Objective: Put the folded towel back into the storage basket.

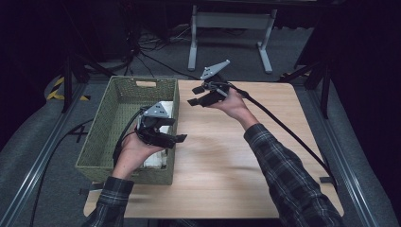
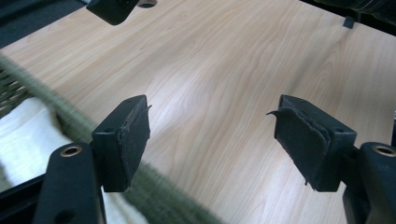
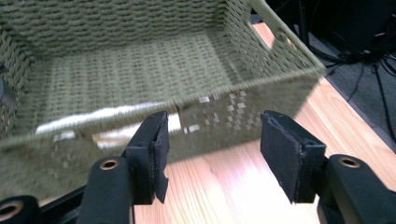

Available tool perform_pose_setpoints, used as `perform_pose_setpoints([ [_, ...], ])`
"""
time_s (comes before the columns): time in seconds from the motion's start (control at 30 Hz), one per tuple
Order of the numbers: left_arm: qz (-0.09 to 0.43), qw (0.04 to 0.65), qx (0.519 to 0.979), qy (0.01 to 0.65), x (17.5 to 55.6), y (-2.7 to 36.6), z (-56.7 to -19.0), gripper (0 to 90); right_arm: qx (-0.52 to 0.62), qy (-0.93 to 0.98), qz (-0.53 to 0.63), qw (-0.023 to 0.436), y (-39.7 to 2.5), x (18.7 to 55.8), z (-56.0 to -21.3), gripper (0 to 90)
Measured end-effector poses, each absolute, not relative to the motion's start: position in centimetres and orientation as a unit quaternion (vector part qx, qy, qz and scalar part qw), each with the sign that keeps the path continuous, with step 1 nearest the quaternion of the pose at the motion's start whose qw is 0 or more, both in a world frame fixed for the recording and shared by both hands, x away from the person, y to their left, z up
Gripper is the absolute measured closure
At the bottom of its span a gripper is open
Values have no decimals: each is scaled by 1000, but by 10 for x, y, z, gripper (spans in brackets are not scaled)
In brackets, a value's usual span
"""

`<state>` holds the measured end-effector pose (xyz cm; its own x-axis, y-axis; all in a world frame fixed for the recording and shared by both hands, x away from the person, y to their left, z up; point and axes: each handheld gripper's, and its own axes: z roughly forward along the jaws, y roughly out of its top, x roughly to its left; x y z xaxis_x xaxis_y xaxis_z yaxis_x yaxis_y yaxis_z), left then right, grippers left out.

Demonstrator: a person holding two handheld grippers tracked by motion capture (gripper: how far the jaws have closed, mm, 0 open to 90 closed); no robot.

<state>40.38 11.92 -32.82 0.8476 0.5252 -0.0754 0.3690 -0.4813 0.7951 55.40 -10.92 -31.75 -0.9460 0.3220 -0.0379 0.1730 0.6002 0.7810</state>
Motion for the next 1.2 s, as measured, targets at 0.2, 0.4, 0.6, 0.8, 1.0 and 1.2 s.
perform_pose_setpoints([
  [0.2,89,440,856,256,405,97,-333,269,143,891,421,92,-140,543,-322,397],
  [0.4,91,432,862,251,407,74,-336,267,152,886,427,96,-168,534,-324,375],
  [0.6,101,414,870,250,407,53,-343,267,160,882,432,103,-189,524,-330,357],
  [0.8,94,416,869,253,406,36,-353,267,166,880,432,110,-207,515,-335,345],
  [1.0,98,407,872,252,403,16,-364,257,178,876,432,115,-227,507,-343,334],
  [1.2,99,399,876,251,401,1,-377,255,192,871,436,117,-246,499,-355,318],
])
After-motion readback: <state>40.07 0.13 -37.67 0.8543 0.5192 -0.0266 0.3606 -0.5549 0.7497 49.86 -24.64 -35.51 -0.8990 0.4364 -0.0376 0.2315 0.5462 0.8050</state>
